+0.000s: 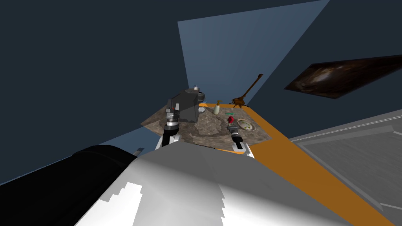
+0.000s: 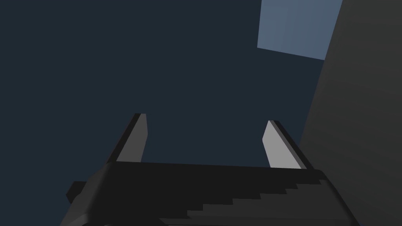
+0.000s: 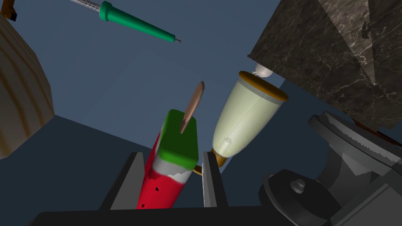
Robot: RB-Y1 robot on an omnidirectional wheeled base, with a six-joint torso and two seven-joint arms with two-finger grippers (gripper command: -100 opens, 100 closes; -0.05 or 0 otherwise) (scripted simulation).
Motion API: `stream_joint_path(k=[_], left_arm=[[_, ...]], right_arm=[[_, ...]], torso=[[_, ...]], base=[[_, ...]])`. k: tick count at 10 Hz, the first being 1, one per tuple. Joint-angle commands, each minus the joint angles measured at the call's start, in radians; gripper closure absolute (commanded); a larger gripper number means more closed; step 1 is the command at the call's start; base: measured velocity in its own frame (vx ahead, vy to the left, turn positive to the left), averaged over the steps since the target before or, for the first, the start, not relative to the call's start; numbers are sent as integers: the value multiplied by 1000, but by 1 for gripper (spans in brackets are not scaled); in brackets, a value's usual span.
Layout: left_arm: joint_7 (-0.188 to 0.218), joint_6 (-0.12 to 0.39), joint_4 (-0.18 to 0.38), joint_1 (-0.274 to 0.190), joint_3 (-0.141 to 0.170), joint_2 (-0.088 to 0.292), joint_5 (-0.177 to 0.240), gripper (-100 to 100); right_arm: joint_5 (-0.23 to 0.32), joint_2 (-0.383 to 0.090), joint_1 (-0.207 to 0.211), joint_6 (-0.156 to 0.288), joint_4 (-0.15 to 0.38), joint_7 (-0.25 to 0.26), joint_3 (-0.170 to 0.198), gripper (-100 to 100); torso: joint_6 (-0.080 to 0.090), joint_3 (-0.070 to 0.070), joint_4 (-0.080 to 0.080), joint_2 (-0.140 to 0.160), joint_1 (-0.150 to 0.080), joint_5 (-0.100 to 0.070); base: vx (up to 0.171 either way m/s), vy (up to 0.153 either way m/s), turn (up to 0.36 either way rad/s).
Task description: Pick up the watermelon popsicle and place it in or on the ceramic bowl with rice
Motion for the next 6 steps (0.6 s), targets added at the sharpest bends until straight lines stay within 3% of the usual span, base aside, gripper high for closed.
stream_joint_path(k=[1,2,3,4,6], left_arm=[[0,0,0,0,0,0,0,0],[0,0,0,0,0,0,0,0],[0,0,0,0,0,0,0,0],[0,0,0,0,0,0,0,0],[0,0,0,0,0,0,0,0]], right_arm=[[0,0,0,0,0,0,0,0],[0,0,0,0,0,0,0,100],[0,0,0,0,0,0,0,0],[-11,-3,-15,3,-13,5,29,100],[-23,-6,-35,8,-27,8,63,100]], torso=[[0,0,0,0,0,0],[0,0,0,0,0,0],[0,0,0,0,0,0],[0,0,0,0,0,0],[1,5,2,8,-6,-1]], base=[[0,0,0],[0,0,0],[0,0,0],[-65,-50,-80],[-139,-109,-57]])
